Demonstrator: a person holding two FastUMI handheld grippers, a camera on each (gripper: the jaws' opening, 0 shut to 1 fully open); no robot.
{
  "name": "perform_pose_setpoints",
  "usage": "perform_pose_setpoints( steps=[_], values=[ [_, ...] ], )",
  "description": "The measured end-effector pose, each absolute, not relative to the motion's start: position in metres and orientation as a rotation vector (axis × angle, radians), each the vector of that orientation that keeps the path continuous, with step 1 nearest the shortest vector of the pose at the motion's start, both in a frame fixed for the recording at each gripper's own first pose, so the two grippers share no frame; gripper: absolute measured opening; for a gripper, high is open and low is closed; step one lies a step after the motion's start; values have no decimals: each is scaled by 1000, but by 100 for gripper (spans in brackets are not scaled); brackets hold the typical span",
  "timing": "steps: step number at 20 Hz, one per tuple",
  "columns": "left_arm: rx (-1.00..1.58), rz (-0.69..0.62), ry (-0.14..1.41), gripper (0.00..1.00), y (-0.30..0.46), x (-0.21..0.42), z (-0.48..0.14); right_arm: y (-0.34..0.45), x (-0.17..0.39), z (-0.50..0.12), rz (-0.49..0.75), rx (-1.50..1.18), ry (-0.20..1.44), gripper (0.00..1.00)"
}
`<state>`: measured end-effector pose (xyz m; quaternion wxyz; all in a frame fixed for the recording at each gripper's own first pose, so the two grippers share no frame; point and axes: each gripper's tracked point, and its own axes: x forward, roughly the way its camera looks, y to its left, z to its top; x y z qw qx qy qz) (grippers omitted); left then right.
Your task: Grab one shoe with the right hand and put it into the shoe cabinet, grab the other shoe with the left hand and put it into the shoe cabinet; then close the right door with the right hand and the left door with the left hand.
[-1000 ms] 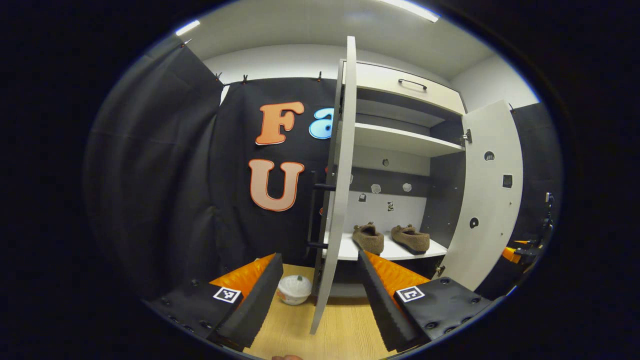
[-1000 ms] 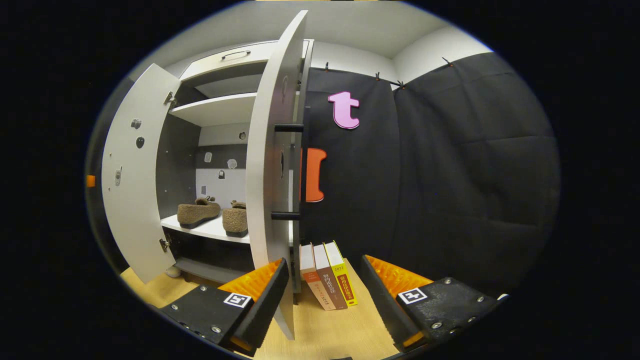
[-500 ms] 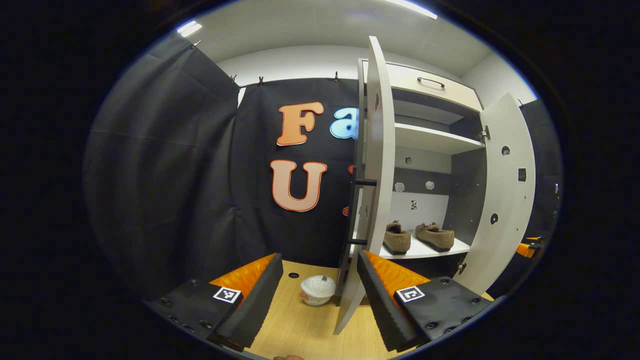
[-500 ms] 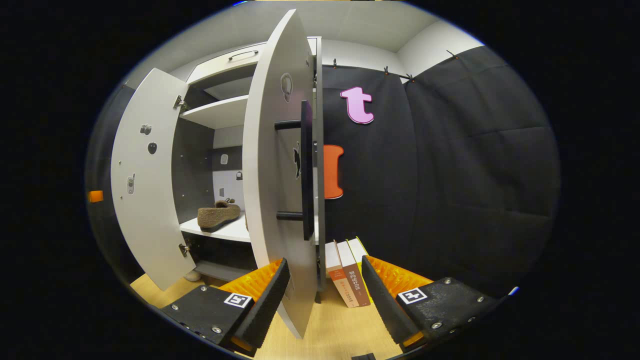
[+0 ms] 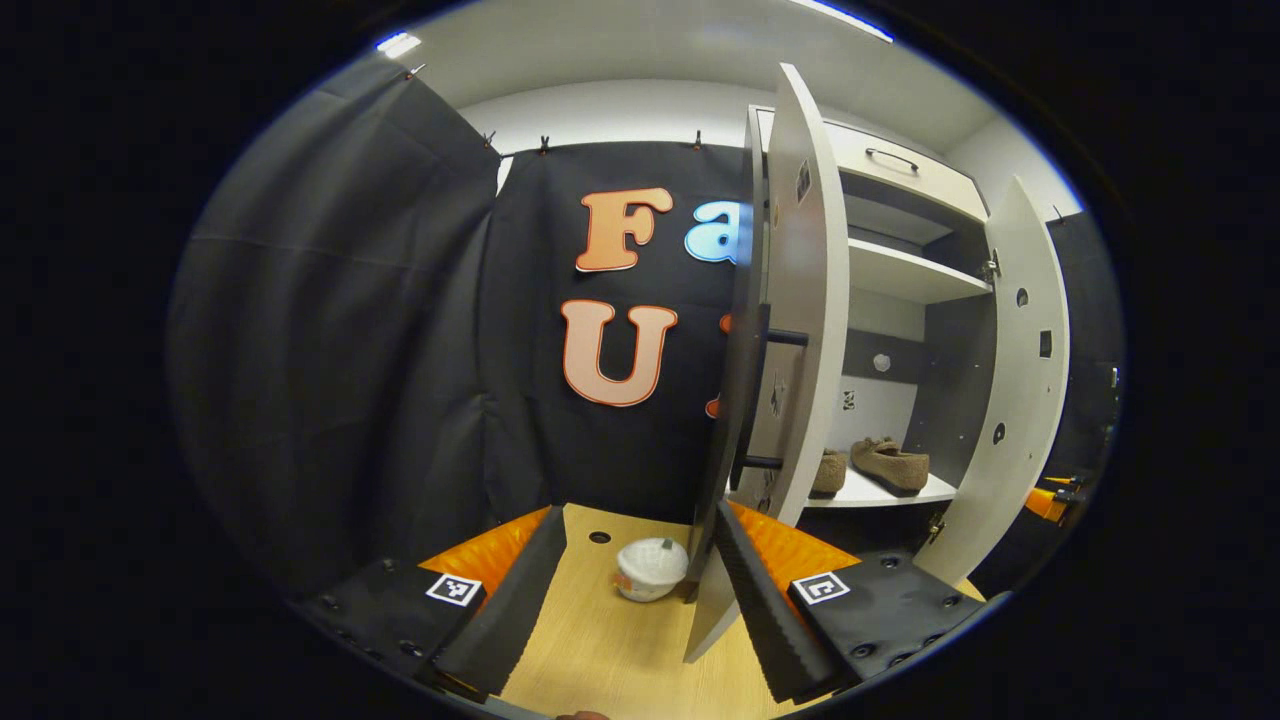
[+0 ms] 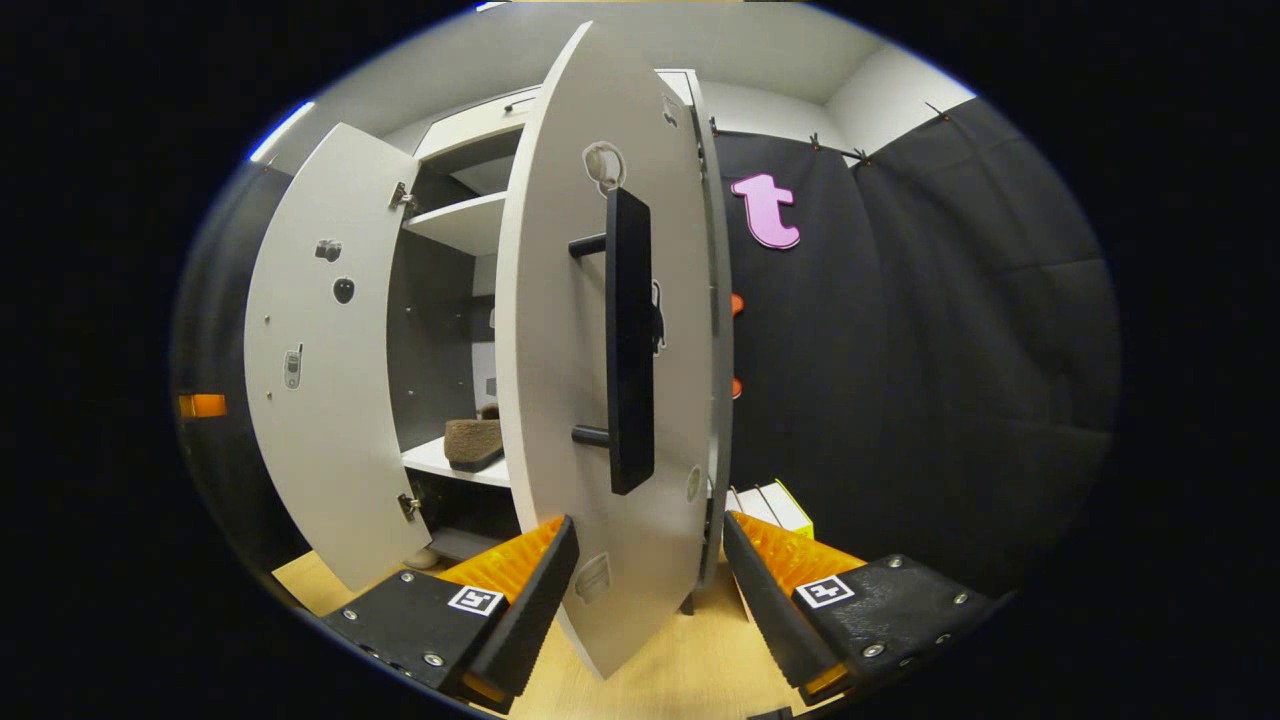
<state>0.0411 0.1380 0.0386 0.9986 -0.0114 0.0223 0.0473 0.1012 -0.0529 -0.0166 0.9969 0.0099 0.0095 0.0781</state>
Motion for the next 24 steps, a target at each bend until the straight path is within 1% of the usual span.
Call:
perform_pose_setpoints(
  steps=[1, 2, 5, 7, 8, 11, 12, 13, 14, 17, 18, 21, 22, 24],
  values=[
    [-24, 94, 46, 95, 139, 42, 38, -49, 106, -17, 154, 24, 22, 91],
    [-25, 94, 49, 99, 141, 44, 36, -46, 112, -17, 150, 28, 24, 91],
    [-36, 91, 57, 95, 144, 47, 31, -27, 124, -14, 174, 43, 20, 91],
    [-38, 90, 59, 95, 145, 48, 30, -10, 130, -13, 208, 44, 16, 91],
    [-41, 90, 58, 97, 147, 48, 30, -4, 135, -14, 211, 37, 18, 91],
    [-35, 81, 54, 95, 148, 51, 27, 9, 144, -15, 216, 28, 18, 92],
    [-25, 81, 51, 97, 150, 54, 27, 14, 144, -15, 225, 32, 20, 92],
    [-19, 80, 48, 97, 151, 58, 25, 17, 144, -15, 231, 33, 20, 92],
    [-19, 76, 46, 95, 152, 62, 22, 18, 145, -16, 233, 30, 19, 92],
    [-36, 34, 52, 95, 146, 76, 9, 19, 145, -16, 233, 27, 22, 92],
    [-36, 21, 51, 97, 143, 81, 6, 19, 143, -16, 233, 30, 21, 92],
    [-6, -8, 52, 97, 134, 91, 1, 14, 140, -13, 222, 30, 14, 92],
    [5, -18, 52, 99, 131, 94, 0, 12, 138, -11, 219, 29, 10, 92],
    [21, -33, 54, 94, 126, 98, -3, 9, 133, -8, 214, 33, 4, 92]
  ],
)
